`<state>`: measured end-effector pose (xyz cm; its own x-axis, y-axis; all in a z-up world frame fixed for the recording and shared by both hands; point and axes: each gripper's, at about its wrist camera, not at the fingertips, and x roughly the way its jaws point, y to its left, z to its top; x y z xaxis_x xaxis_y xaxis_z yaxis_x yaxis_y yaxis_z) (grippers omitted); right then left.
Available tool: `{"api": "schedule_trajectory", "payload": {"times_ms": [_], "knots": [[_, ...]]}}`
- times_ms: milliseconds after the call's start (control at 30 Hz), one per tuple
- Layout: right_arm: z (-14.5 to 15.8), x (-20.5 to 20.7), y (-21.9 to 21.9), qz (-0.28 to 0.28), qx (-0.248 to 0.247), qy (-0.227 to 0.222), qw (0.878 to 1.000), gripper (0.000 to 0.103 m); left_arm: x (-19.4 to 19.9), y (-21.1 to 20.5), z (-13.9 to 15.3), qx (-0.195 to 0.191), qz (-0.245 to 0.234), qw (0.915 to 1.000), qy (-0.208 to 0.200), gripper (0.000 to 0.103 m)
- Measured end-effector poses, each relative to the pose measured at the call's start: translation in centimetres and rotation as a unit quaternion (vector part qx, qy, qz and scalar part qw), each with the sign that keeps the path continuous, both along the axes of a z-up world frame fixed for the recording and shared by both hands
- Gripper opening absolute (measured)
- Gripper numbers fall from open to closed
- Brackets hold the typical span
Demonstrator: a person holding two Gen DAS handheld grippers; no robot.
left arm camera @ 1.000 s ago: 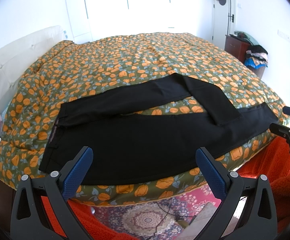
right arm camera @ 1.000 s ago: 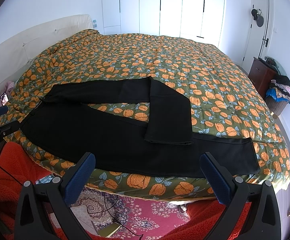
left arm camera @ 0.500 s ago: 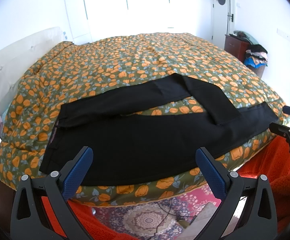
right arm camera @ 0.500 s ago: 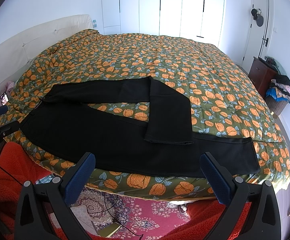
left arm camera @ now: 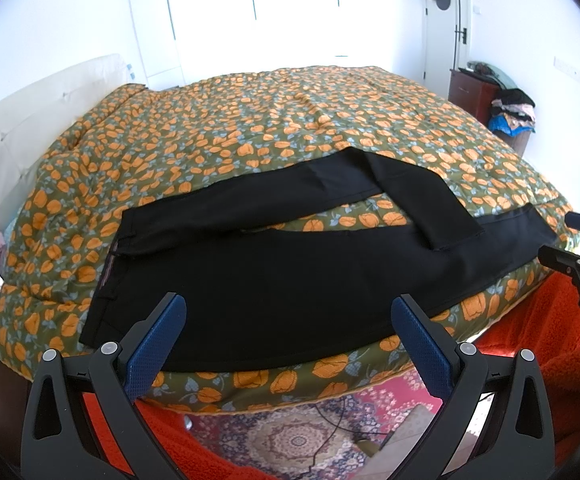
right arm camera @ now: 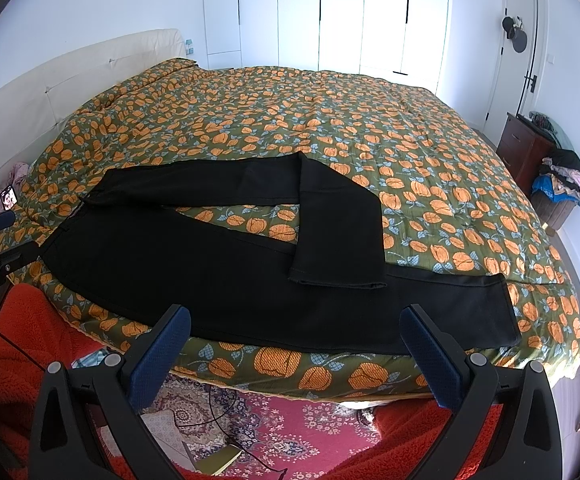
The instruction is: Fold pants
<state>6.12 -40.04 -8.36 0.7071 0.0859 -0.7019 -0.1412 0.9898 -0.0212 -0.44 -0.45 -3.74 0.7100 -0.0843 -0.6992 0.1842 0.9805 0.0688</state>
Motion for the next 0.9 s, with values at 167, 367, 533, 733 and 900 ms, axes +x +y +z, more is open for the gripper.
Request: {"api": "schedule_trajectory", "payload": {"times_ms": [167,367,533,733,900], "knots": [[-0.03,-0.01,0.01,0.0,0.0,0.001,1.0,0.103,-0.03,-0.16,0.01,0.0,0.0,1.0,0.0,0.102],[-0.21,-0.08,0.09,0.0,0.0,0.0,1.0,0.103,-0.02,-0.13,0.09,0.001,0.0,1.0,-0.001,0.102],[-0.17,-0.04,0.05,0.0,0.0,0.001,1.0,0.103,-0.02,-0.09,0.08,0.001,0.0,1.0,-0.001,0.102],[-0.43,-0.13,0.14,0.0,0.0,0.0,1.0,0.103,-0.06,-0.12,0.07,0.001,-0.001,1.0,-0.002,0.102],[-0.76,-0.32,0.43,0.001,0.0,0.0,1.0,0.103,0.01,-0.05,0.18,0.004,-0.004,1.0,-0.003,0.102]]}}
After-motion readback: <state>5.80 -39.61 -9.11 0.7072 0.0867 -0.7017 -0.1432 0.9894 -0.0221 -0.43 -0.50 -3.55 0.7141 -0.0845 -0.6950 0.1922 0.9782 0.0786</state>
